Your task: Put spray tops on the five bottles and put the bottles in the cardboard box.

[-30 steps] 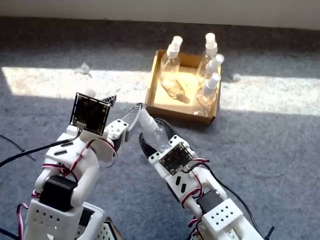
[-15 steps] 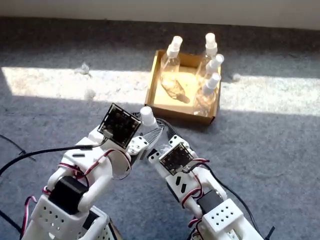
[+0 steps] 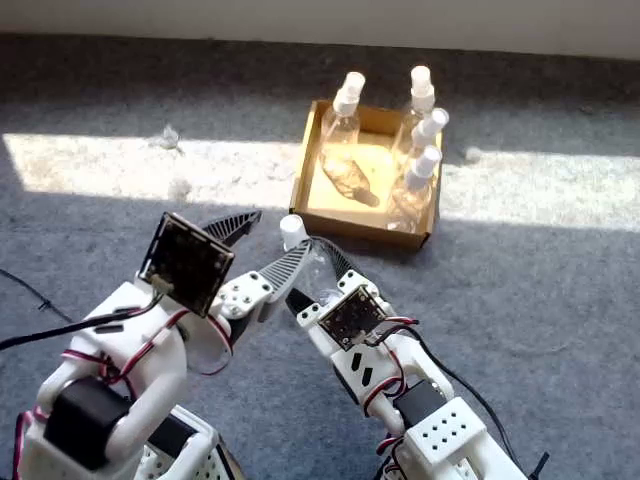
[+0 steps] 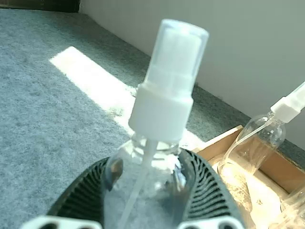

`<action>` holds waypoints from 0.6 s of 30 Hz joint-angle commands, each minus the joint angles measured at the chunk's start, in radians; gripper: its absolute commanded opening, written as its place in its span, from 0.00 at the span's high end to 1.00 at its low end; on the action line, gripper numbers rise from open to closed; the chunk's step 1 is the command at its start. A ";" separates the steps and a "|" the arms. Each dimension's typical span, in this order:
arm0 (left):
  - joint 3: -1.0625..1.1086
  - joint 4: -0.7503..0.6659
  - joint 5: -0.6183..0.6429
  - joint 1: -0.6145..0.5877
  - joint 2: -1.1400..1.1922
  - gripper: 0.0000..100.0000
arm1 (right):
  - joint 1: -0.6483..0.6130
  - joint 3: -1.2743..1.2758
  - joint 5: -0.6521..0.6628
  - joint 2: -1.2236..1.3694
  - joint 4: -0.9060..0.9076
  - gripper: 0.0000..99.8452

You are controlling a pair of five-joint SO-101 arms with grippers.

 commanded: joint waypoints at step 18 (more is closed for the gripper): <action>0.447 -0.124 0.051 -0.591 -0.193 0.79 | 0.088 -0.136 -0.014 0.001 0.022 1.00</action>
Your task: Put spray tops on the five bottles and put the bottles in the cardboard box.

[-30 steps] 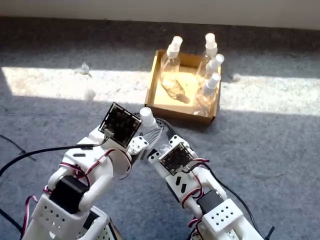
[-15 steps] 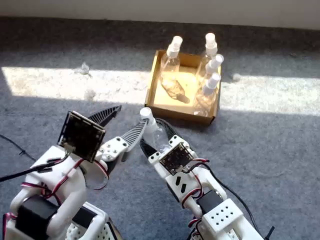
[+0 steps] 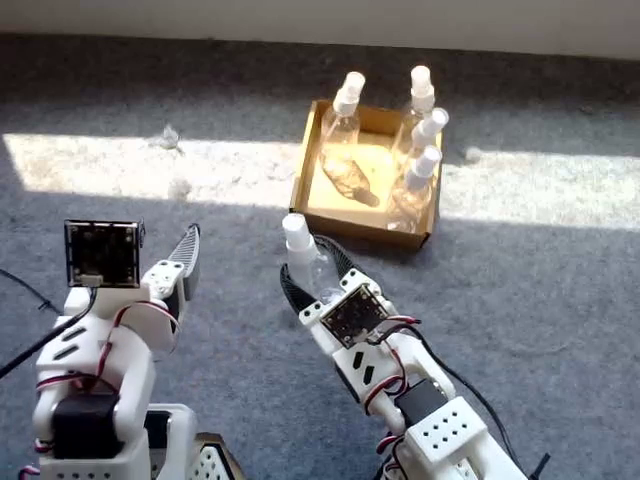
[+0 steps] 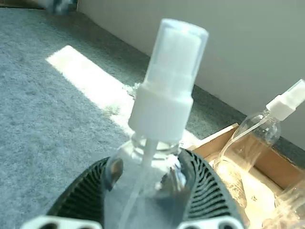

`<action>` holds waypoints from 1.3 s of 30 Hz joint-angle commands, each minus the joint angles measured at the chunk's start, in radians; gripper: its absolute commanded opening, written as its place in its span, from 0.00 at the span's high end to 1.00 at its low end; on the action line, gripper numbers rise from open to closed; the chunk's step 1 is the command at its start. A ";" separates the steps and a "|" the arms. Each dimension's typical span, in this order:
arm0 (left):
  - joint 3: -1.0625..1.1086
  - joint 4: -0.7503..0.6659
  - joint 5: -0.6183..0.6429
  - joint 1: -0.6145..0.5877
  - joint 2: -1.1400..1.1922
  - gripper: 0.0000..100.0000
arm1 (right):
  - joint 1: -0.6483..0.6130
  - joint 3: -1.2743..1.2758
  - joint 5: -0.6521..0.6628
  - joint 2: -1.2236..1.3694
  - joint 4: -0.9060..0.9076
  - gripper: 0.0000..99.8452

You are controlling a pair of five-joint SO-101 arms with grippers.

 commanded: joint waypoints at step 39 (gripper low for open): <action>0.283 -0.175 -0.071 0.122 -0.105 0.70 | 0.065 -0.730 -0.476 0.634 0.002 1.00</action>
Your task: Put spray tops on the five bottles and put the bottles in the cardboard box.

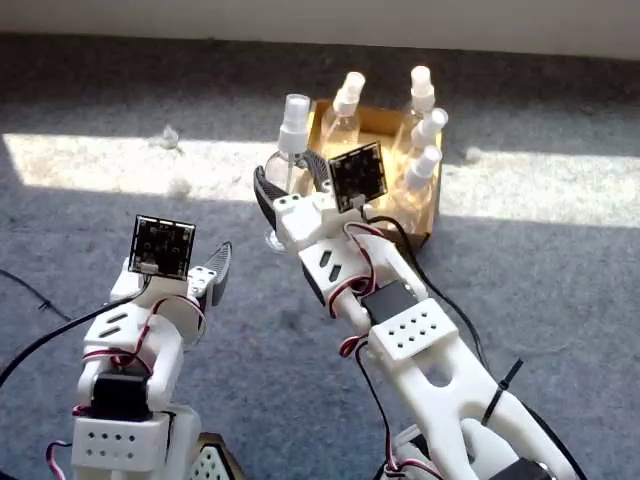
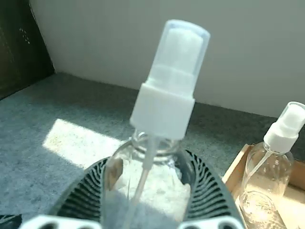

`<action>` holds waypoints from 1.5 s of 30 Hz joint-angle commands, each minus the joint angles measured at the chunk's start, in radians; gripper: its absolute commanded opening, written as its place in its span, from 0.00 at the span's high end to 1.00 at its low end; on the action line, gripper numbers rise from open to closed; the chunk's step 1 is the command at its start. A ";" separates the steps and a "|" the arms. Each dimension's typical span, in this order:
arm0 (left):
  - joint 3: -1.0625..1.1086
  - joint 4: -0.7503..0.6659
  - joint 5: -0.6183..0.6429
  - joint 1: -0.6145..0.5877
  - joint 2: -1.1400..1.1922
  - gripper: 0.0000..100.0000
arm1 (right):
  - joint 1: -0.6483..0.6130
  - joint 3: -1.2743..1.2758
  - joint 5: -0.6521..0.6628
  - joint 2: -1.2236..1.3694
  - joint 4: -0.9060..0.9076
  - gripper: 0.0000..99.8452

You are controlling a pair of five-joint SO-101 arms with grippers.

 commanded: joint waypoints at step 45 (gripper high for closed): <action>0.094 0.040 -0.044 0.177 -0.268 0.67 | -0.142 0.122 -0.035 -0.392 0.360 1.00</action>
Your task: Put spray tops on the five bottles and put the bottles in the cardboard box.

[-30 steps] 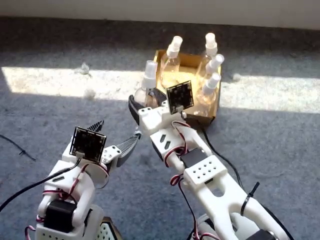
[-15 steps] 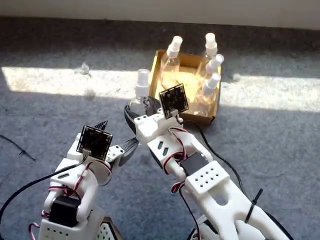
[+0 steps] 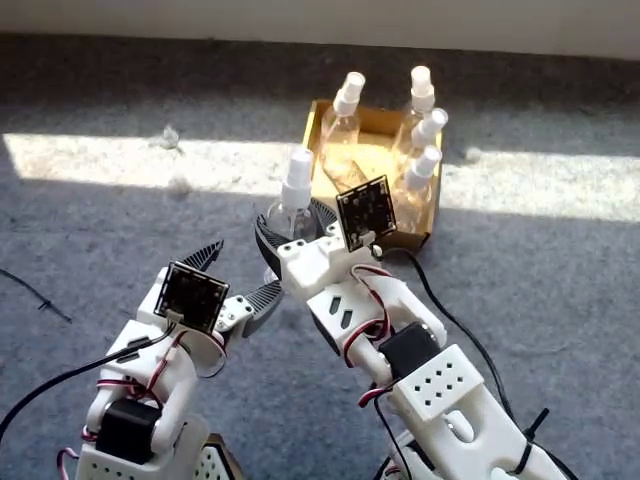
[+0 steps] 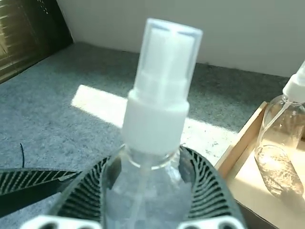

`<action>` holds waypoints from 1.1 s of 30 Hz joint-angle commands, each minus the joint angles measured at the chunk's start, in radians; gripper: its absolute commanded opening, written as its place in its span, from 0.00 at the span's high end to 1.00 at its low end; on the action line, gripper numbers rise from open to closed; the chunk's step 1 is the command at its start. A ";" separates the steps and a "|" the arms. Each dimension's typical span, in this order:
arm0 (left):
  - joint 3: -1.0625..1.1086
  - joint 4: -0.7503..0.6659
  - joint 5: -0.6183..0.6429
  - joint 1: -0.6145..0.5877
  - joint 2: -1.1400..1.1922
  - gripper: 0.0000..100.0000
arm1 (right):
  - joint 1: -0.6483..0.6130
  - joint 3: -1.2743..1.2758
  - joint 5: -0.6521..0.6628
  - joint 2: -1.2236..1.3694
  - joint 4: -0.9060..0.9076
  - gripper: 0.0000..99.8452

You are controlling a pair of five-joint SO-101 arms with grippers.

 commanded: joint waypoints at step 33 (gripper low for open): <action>0.007 -0.012 -0.011 -0.010 -0.008 0.67 | 0.070 -0.012 -0.006 -0.036 -0.002 1.00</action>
